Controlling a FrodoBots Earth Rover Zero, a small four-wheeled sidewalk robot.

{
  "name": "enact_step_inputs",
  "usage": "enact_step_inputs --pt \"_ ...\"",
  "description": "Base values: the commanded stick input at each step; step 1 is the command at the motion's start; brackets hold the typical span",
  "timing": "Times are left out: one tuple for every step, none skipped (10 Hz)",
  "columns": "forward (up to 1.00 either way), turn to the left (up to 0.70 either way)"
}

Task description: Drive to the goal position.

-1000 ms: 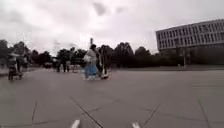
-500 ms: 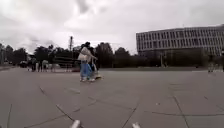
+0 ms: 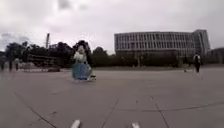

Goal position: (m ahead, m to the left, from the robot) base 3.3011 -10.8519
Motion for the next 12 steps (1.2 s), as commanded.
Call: enact_step_inputs --pt "0.0 -0.87" --pt "0.0 -0.87" --pt "0.0 -0.87" --pt "0.0 -0.87" --pt "0.0 -0.87" --pt "0.0 -0.87" --pt "0.0 -0.85" --pt "0.0 -0.85" --pt "0.0 -0.85" --pt "0.0 -0.85" --pt "0.0 -0.85" --pt "0.0 -0.85"
